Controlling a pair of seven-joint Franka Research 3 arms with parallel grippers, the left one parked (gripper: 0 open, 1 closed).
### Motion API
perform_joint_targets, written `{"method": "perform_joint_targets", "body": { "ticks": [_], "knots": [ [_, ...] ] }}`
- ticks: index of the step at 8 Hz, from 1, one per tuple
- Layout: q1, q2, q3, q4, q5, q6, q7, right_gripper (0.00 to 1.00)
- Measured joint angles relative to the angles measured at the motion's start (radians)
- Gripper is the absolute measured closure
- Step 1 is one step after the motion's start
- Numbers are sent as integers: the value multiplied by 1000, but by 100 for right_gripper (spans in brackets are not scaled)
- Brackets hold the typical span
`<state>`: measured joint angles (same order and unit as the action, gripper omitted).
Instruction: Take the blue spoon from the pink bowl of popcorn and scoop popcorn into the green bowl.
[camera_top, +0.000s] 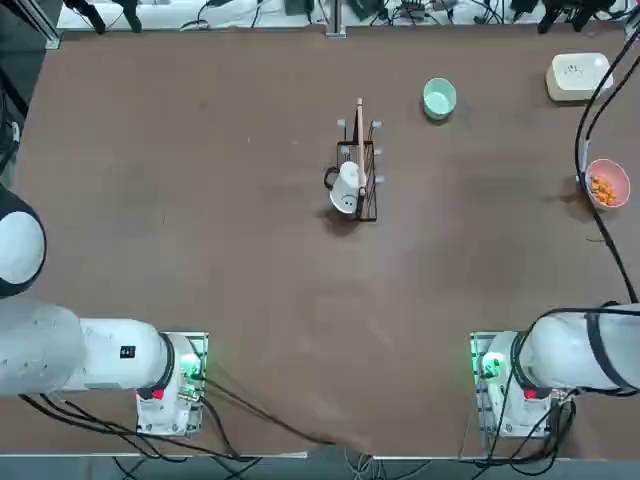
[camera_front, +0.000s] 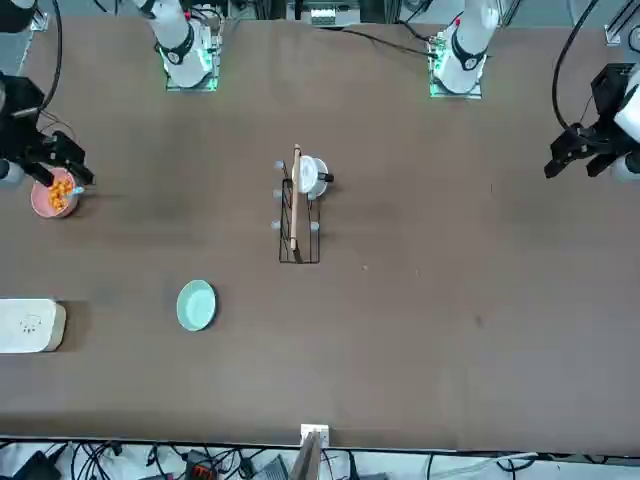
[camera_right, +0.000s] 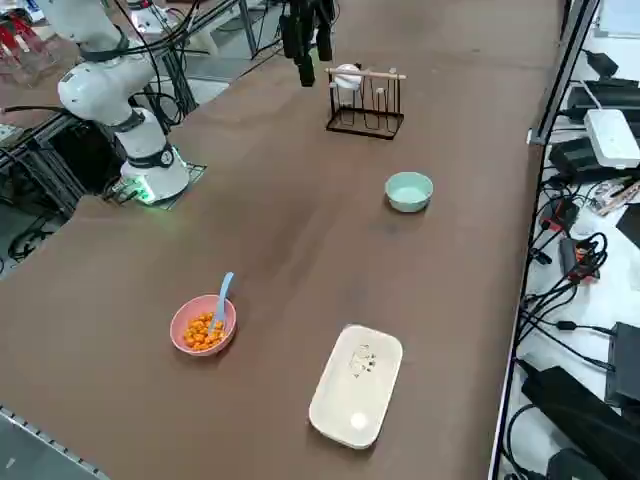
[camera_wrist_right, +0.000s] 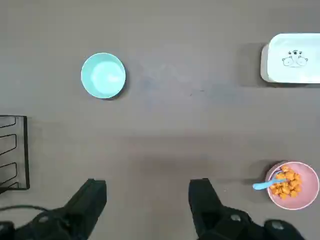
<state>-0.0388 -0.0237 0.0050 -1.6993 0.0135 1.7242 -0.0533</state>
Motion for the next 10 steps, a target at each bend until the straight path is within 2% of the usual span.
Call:
{"method": "perform_joint_targets", "body": {
  "ticks": [4,6,8,10],
  "knots": [
    [0,3,-1,-1,-12,-6,0,0],
    [-7,19,-8,-4,-73,-106,0,0],
    [-31,56,-11,-10,-161,-282,1,0],
    [-53,91,-16,-37,-254,-332,49,0]
  ]
}}
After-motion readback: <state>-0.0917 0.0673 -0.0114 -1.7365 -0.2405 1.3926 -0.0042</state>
